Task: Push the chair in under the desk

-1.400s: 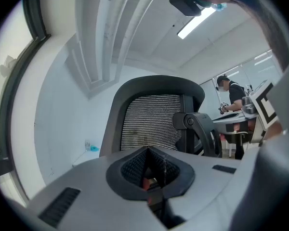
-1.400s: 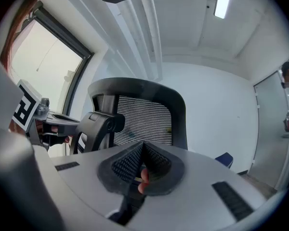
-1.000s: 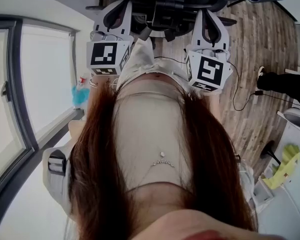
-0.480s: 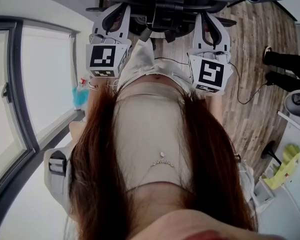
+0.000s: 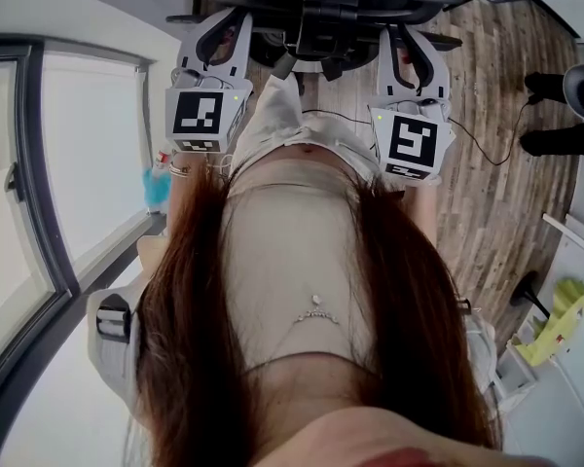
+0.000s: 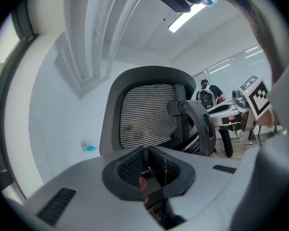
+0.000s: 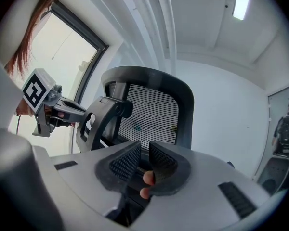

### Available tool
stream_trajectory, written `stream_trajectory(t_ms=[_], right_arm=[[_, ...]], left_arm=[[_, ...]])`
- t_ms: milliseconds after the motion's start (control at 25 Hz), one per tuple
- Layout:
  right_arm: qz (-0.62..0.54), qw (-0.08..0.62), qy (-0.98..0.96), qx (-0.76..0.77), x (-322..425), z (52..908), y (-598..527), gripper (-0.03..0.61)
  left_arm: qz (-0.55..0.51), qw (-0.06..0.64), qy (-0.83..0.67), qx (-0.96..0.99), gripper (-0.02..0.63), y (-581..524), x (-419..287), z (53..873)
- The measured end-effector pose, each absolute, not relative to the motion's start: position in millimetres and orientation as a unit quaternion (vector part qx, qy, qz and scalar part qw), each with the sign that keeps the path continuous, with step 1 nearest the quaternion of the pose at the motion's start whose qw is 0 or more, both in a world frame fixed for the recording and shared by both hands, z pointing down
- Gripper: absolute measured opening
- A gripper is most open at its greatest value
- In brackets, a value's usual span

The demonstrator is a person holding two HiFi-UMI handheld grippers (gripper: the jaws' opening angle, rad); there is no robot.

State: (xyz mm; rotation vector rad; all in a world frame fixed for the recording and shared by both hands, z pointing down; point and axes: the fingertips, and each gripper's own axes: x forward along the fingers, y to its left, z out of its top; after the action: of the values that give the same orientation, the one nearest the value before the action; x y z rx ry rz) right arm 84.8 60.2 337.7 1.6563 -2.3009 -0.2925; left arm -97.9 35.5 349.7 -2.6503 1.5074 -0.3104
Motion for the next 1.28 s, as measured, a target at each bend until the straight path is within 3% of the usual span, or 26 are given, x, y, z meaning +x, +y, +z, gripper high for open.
stream_trajectory(t_ms=[960,1280], right_arm=[[-0.126,0.216,-0.806,0.537,83.0,363.4,60.4,0.204],[-0.131,0.238,-0.805,0.527,82.1,373.6,60.6,0.235]], left_arm=[[-0.199,0.086,0.45,-0.866,0.203,44.0,-97.9,376.1],[-0.225,0.098,0.436,-0.866,0.239,45.2,-94.0,384.6]])
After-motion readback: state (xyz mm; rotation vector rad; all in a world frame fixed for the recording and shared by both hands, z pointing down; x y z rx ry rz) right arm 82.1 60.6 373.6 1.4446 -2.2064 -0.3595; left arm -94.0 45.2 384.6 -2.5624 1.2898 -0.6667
